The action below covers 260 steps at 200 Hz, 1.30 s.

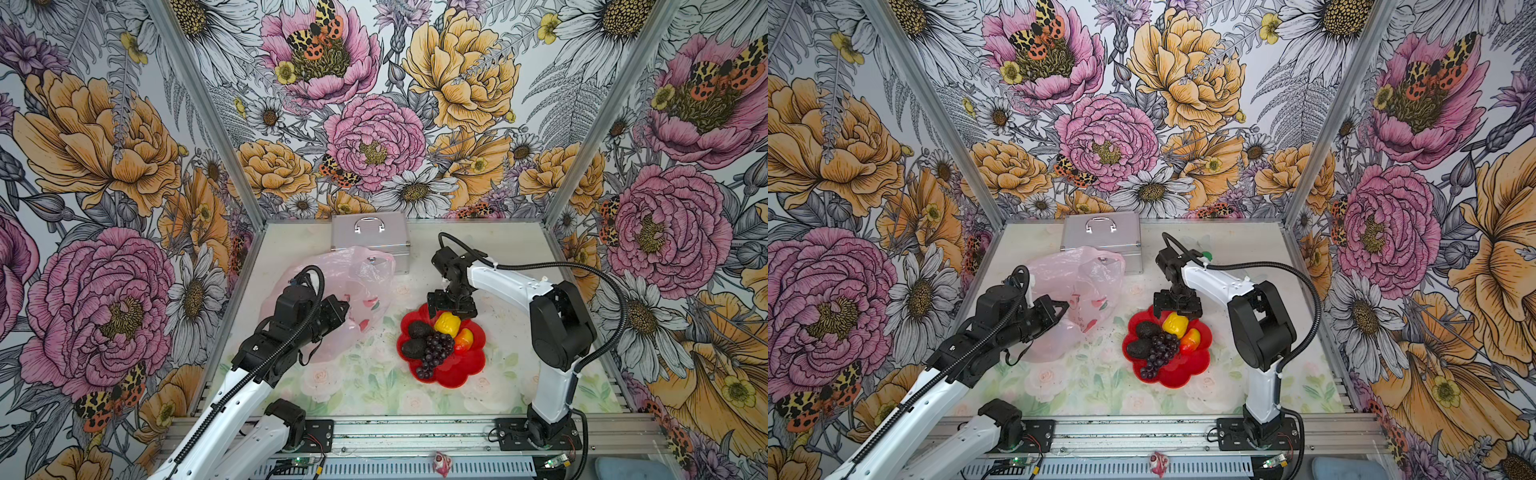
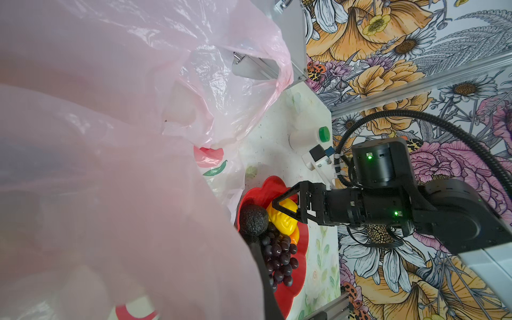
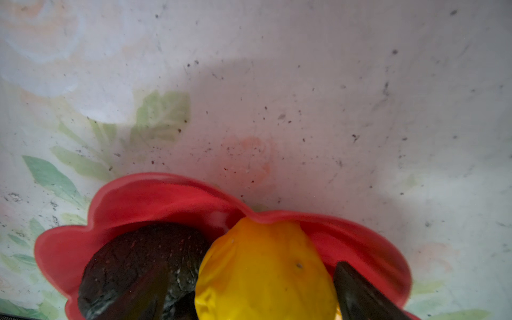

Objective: Place the fruits into the plastic bag
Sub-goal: Pick up the fruit from the plate.

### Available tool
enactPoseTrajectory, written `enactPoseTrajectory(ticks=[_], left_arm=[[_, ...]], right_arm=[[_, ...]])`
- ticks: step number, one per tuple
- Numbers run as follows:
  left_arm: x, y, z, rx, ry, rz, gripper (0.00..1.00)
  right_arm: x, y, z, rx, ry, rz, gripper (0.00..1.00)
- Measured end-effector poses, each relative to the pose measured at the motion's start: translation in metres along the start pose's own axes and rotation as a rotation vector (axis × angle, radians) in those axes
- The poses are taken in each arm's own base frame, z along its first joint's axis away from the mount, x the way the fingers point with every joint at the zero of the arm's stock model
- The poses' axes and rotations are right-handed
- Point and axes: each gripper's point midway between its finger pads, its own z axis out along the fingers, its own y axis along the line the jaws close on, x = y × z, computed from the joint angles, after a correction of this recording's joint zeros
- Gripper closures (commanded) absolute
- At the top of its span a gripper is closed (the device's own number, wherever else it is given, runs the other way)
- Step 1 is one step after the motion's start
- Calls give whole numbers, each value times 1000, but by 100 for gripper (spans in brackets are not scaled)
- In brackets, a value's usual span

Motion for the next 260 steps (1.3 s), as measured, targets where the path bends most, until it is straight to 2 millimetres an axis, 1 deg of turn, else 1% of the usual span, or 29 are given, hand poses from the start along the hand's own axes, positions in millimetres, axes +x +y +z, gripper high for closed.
enactPoseTrajectory(ticks=[30, 65, 88, 104, 135, 153, 173, 191, 204, 218, 232, 260], left_arm=[[0, 1, 1, -4, 3, -1, 100], [0, 0, 1, -5, 3, -1, 100], [0, 0, 1, -4, 3, -1, 100], [0, 0, 1, -3, 2, -1, 100], [0, 0, 0, 1, -1, 0, 100], [-1, -1, -1, 4, -3, 0, 100], [-1, -2, -2, 8, -6, 1, 100], [-1, -2, -4, 13, -10, 1, 100], [-2, -3, -5, 18, -14, 2, 100], [-2, -4, -7, 22, -17, 2, 100], [-2, -5, -8, 27, -21, -1, 100], [-3, -5, -9, 30, -23, -3, 100]], right_arm=[[-1, 1, 0, -7, -4, 0, 11], [0, 0, 2, -3, 1, 1, 7], [2, -2, 6, 1, 8, 2, 7], [5, -3, 8, 5, 17, 4, 9], [5, -4, 11, 10, 24, 13, 20], [4, -5, 12, 14, 22, 18, 30], [1, -5, 12, 16, 11, 24, 34], [1, -6, 11, 19, 7, 24, 35], [0, -6, 8, 18, -2, 23, 36], [-1, -5, 0, 10, -25, 21, 37], [-3, -4, -13, -8, -60, 21, 37], [-6, -2, -48, -62, -147, 25, 38]])
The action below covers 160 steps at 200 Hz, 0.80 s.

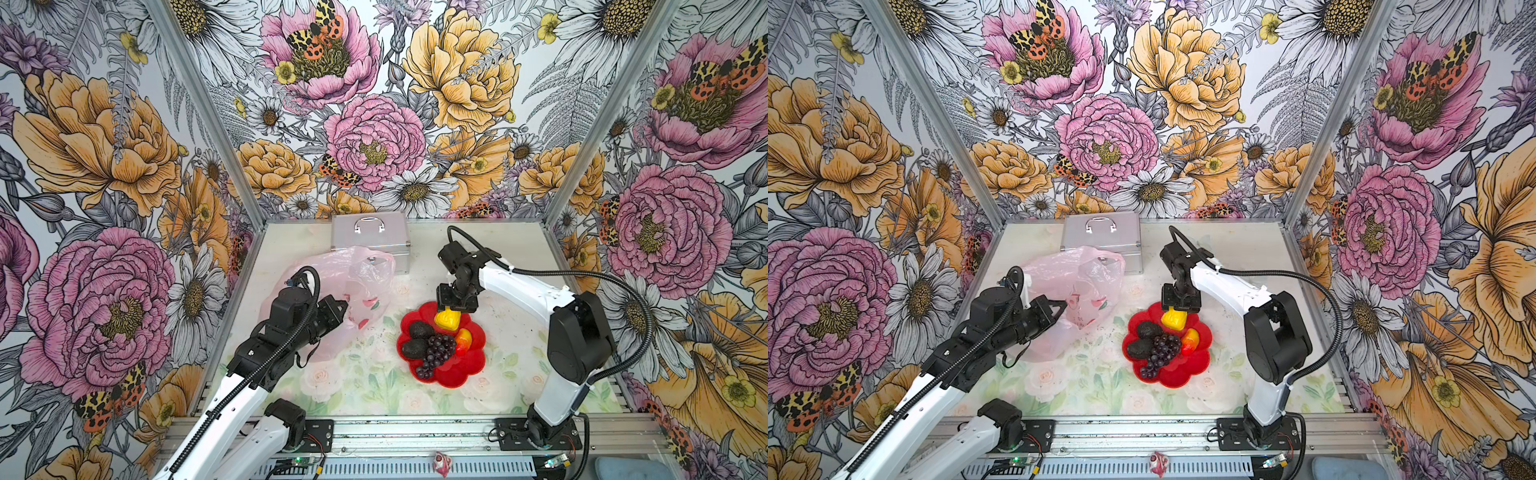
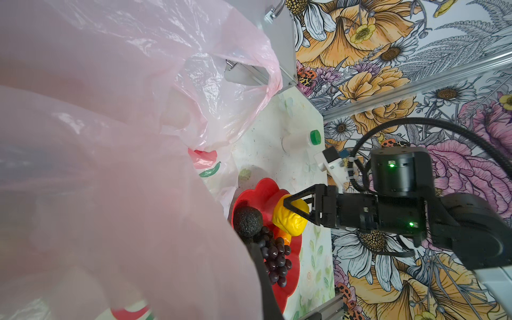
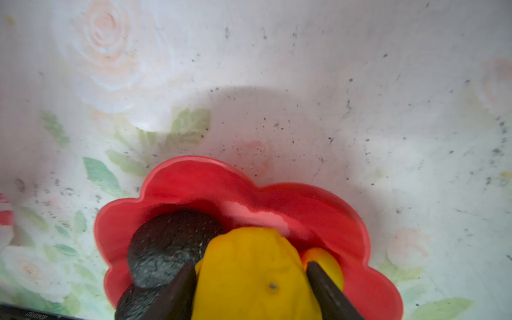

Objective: Place the fruits into the plastic bag
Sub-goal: Pick up the fruit from the plate, then place the fruit in the plastic bag.

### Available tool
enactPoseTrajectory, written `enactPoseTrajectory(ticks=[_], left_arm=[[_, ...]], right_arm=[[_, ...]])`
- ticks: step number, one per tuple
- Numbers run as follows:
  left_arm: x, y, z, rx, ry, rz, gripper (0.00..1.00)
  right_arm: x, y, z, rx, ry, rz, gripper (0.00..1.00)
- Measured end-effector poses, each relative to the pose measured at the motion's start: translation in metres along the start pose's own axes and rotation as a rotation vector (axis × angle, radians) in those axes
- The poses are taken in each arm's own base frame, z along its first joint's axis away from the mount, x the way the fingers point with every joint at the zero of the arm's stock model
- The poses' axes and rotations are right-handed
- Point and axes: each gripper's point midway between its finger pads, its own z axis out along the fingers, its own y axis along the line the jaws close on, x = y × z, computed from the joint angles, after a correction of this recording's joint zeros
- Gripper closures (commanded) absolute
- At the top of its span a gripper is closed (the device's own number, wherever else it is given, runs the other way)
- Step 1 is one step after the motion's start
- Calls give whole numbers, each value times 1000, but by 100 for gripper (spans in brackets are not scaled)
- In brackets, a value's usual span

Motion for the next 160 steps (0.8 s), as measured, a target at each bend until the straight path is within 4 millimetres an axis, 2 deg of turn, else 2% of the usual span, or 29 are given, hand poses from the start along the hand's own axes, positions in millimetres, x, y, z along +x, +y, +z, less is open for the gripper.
enactPoseTrajectory(ticks=[33, 59, 107, 127, 146, 160], left_arm=[[0, 0, 0, 0, 0, 0, 100], [0, 0, 0, 1, 0, 0, 100], [0, 0, 0, 1, 0, 0, 100], [0, 0, 0, 1, 0, 0, 100], [0, -1, -2, 6, -4, 1, 100], [-1, -2, -3, 9, -8, 1, 100]], right_arm=[[-7, -1, -35, -77, -76, 50, 38], [-14, 13, -53, -184, -96, 100, 39], [-37, 77, -86, -486, -130, 161, 40], [-47, 113, -102, -582, -140, 137, 40], [-53, 150, -105, -645, -129, 88, 40], [-54, 178, -97, -675, -103, 52, 41]])
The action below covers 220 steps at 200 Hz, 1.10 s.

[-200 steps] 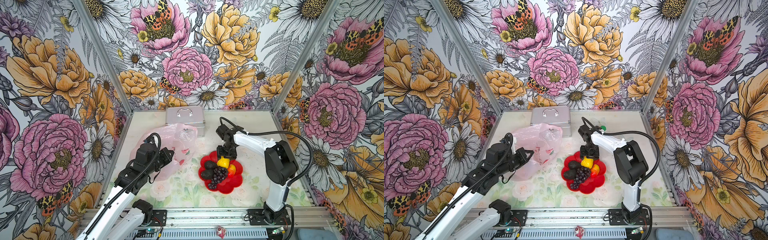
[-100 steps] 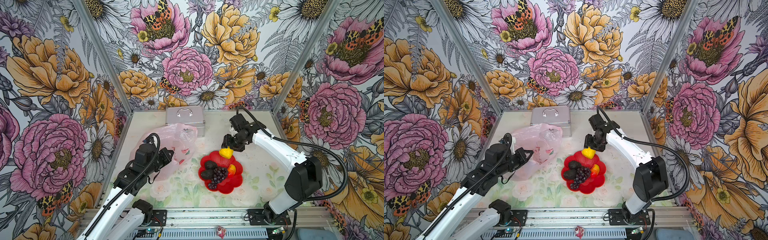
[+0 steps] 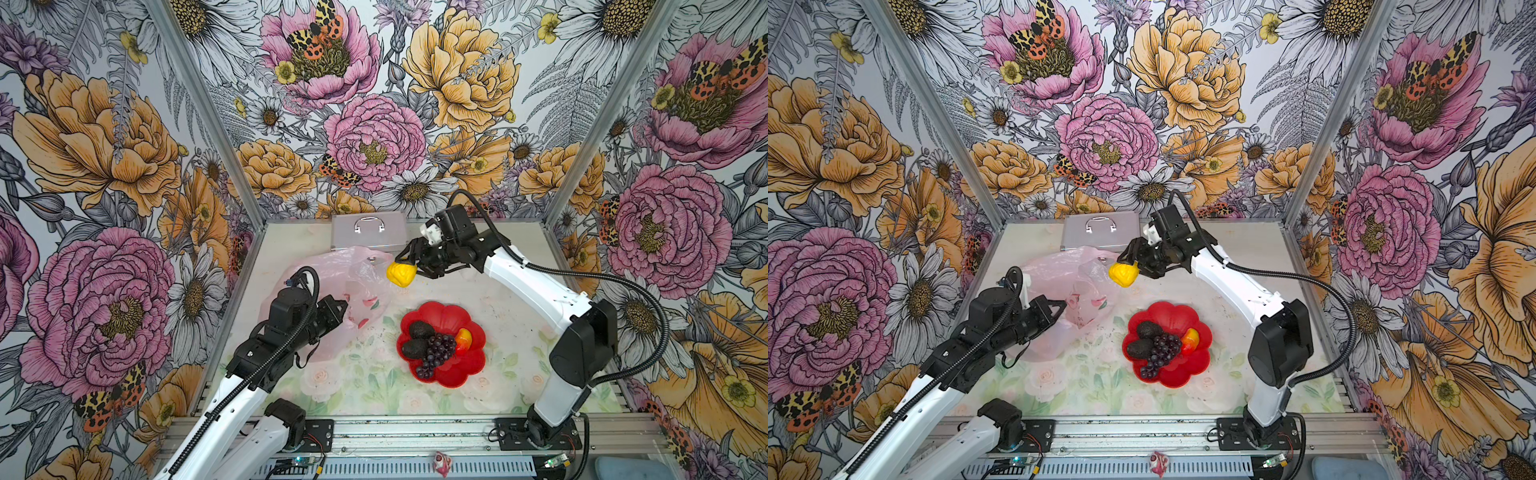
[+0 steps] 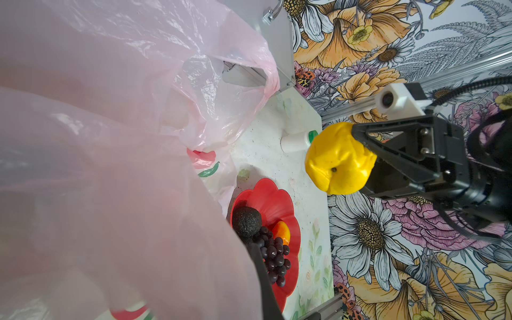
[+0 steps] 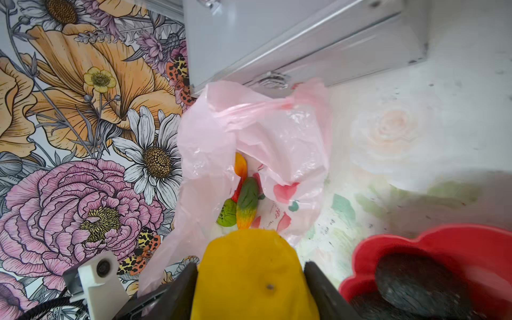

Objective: Place the fruits into the plastic bag
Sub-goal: Place the fruit in the plastic bag.

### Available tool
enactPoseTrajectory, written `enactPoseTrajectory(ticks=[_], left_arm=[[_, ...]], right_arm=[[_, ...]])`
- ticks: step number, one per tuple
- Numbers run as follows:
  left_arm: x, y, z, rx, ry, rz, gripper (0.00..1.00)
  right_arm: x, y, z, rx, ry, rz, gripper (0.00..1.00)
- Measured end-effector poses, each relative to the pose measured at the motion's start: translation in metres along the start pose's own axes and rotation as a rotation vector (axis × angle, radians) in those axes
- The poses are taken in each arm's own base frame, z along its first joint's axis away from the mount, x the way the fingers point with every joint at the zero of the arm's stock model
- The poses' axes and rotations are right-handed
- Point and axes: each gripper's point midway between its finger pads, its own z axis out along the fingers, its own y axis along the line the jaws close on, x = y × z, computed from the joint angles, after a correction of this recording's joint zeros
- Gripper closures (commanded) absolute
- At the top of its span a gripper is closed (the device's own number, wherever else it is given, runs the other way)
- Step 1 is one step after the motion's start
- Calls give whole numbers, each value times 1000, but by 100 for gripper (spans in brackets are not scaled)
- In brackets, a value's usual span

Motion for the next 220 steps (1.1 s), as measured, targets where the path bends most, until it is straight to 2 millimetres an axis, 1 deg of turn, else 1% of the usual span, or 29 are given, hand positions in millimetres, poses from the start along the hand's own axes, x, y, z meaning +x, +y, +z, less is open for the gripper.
enactPoseTrajectory(ticks=[13, 43, 57, 77, 111, 154, 166, 185, 220], left_arm=[[-1, 0, -1, 3, -5, 1, 100], [-2, 0, -2, 1, -12, 1, 100], [-2, 0, -2, 1, -12, 2, 100], [-3, 1, -2, -4, -17, 2, 100], [-7, -2, -2, -7, -31, 3, 100], [-9, -4, -1, -11, -32, 3, 100], [-9, -3, 1, -15, -28, 2, 100], [-9, -2, 3, -21, -24, 2, 100], [-10, -2, 3, -22, -27, 0, 100]], right_arm=[[4, 9, 23, -12, 39, -13, 41], [19, 19, 77, -19, 137, -21, 42], [28, 22, 97, -21, 176, -21, 42], [42, 27, 118, -27, 226, -20, 42], [69, 43, 141, -52, 299, -30, 42], [93, 69, 160, -108, 373, -46, 39], [97, 74, 164, -123, 389, -45, 38], [99, 76, 169, -136, 410, -33, 36], [100, 78, 181, -161, 452, -14, 27]])
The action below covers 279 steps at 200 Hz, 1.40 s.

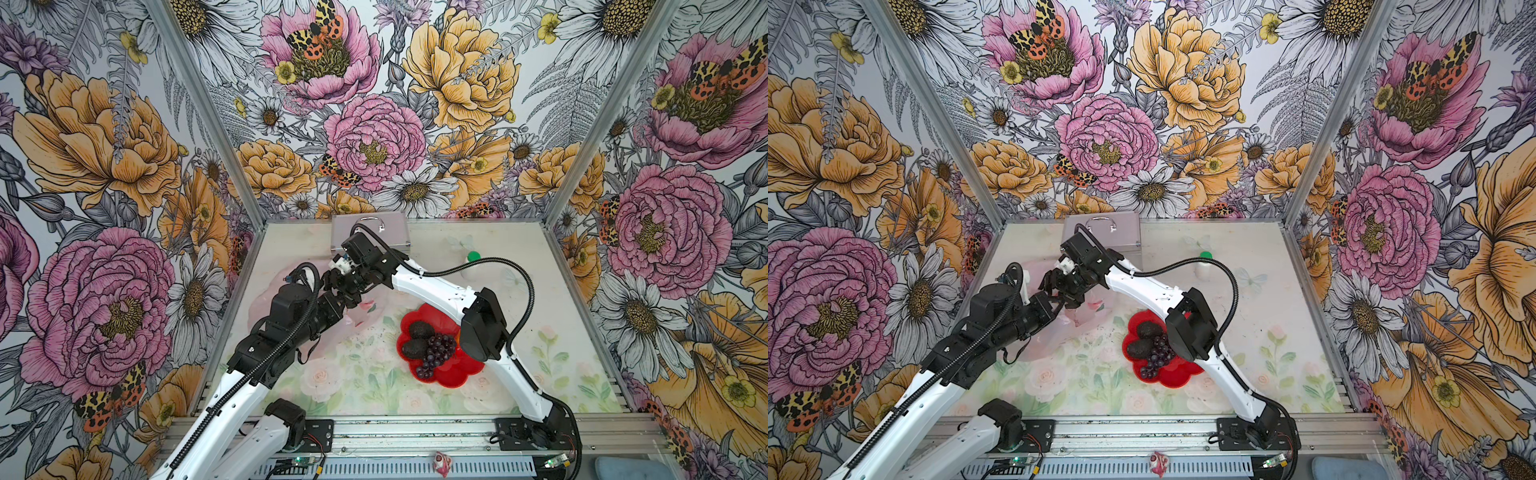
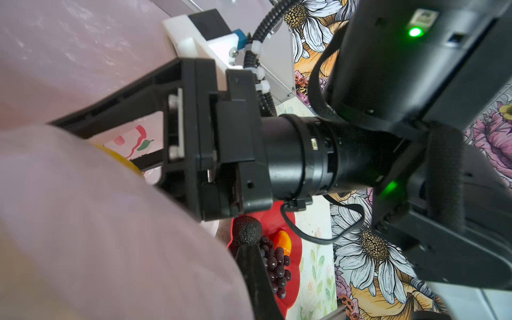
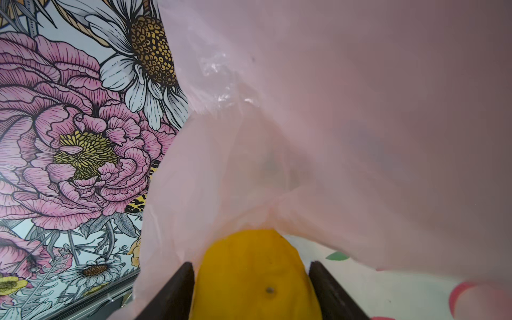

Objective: Place the fruits into the plastic bag
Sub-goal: Place the fruit in the plastic bag.

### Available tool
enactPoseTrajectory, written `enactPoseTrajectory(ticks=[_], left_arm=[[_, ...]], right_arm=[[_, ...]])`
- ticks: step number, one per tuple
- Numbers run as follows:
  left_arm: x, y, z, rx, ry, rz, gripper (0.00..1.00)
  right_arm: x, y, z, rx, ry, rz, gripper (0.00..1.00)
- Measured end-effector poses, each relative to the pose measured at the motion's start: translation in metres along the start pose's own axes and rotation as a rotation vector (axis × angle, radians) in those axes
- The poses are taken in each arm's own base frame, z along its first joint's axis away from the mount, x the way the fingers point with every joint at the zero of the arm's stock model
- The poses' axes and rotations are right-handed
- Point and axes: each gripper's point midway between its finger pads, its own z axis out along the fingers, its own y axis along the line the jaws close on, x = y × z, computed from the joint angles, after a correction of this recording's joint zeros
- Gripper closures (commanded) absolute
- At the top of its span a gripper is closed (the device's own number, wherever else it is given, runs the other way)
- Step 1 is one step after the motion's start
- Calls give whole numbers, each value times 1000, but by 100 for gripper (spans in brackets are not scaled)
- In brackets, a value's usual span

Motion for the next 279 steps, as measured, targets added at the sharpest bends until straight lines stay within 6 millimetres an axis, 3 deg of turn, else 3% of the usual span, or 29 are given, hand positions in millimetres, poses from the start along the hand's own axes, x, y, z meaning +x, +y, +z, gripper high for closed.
enactPoseTrajectory(ticks=[36, 84, 158, 182, 215, 279], left_arm=[[-3, 0, -2, 2, -11, -4, 100], [-7, 1, -6, 7, -31, -10, 100], [-9, 1, -12, 21, -51, -13, 100], [-9, 0, -14, 26, -55, -12, 100], [-6, 5, -16, 21, -52, -14, 100], [8, 24, -17, -8, -35, -40, 100]], right_arm=[[-1, -4, 10, -17, 38, 16, 20], [2, 4, 7, -38, 51, 4, 13], [-3, 2, 3, -37, 39, 5, 13], [-3, -8, -4, -7, 19, 17, 13], [-5, -22, -38, 43, -49, 26, 13], [-2, -14, -150, 83, -263, -60, 12]])
